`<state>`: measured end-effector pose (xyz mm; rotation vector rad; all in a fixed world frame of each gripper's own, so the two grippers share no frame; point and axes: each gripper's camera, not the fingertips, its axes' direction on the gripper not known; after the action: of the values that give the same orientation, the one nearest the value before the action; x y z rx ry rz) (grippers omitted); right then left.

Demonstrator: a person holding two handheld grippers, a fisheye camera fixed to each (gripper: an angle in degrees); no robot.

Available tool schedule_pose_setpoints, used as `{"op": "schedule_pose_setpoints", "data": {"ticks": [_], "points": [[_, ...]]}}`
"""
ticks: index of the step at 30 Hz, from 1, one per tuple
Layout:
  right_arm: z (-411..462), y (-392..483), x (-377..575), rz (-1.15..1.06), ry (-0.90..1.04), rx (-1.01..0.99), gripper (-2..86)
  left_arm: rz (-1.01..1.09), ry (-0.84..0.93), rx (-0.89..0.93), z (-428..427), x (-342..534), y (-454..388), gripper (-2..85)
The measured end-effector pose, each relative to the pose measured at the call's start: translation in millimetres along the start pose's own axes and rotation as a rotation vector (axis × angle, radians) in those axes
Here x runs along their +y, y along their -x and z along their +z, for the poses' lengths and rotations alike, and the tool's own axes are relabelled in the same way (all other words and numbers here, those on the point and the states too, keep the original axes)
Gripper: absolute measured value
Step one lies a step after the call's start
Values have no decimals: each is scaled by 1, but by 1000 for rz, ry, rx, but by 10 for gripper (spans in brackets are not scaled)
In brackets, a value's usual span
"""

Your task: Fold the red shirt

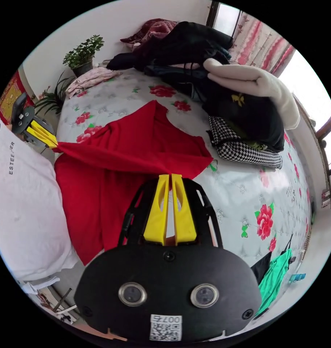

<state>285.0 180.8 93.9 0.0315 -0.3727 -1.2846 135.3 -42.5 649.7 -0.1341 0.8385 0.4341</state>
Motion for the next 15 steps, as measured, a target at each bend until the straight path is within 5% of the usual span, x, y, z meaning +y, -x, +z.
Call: {"op": "schedule_pose_setpoints", "data": {"ticks": [8,15], "points": [[54,-14,67,23,304,6,1,62,78,298,38,15,-44,53],[2,-59,48,157,38,-126,30,-202,3,146,31,22,-5,61]]}}
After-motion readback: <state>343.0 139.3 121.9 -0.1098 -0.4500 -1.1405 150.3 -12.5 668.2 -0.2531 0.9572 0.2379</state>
